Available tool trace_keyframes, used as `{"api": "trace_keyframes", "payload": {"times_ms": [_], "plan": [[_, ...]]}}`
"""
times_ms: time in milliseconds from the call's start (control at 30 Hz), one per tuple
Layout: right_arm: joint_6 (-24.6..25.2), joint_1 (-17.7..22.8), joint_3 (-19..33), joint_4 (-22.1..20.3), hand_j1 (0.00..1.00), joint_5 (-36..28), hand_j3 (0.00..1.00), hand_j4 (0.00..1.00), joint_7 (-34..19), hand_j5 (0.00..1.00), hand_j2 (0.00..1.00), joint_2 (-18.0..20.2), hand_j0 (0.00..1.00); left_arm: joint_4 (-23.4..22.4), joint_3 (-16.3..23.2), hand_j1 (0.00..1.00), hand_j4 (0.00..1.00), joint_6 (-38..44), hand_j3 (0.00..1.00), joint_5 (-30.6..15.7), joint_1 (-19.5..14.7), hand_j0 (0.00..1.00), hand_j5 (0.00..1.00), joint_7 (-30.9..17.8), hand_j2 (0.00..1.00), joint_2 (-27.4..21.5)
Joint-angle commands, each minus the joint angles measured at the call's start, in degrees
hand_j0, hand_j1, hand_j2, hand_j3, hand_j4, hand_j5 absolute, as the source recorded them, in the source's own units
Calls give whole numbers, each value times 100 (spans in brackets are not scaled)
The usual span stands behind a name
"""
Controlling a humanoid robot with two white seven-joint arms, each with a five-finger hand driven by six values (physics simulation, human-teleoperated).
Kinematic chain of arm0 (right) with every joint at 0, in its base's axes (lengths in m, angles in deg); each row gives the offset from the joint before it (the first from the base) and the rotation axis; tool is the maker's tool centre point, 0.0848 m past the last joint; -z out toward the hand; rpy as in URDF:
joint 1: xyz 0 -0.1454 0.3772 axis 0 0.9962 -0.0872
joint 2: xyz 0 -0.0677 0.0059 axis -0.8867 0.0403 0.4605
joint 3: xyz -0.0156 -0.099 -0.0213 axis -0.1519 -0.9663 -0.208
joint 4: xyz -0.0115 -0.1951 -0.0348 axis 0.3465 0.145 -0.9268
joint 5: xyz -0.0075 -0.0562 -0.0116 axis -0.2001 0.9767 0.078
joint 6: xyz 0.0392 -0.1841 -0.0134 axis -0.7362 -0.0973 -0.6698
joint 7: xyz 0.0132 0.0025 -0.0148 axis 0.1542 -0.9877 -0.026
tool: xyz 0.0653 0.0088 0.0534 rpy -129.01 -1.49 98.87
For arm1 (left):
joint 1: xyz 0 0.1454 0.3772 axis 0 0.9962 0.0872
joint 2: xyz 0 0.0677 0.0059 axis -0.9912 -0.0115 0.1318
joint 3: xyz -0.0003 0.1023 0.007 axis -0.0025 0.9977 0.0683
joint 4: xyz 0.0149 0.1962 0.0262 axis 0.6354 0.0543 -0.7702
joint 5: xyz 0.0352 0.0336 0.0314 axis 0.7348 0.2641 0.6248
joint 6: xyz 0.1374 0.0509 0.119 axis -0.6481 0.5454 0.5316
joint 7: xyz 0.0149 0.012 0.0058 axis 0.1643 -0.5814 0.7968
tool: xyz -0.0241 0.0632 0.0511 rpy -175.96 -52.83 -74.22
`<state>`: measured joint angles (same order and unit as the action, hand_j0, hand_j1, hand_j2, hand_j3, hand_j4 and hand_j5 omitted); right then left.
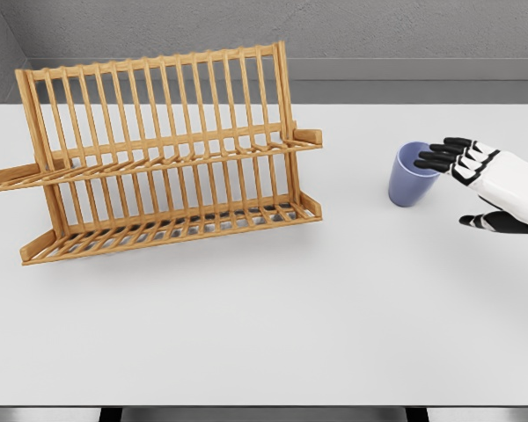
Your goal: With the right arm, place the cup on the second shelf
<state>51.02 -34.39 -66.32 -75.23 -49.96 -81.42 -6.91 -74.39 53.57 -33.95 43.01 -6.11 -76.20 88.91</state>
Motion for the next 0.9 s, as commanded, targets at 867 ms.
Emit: {"api": "trace_keyframes", "payload": {"times_ms": [867], "plan": [[885, -2812, -1197, 1135, 100, -65, 100, 100, -3575, 100, 100, -598, 100, -1, 7, 100, 100, 0, 100, 1, 0, 100, 100, -1, 100, 0]]}}
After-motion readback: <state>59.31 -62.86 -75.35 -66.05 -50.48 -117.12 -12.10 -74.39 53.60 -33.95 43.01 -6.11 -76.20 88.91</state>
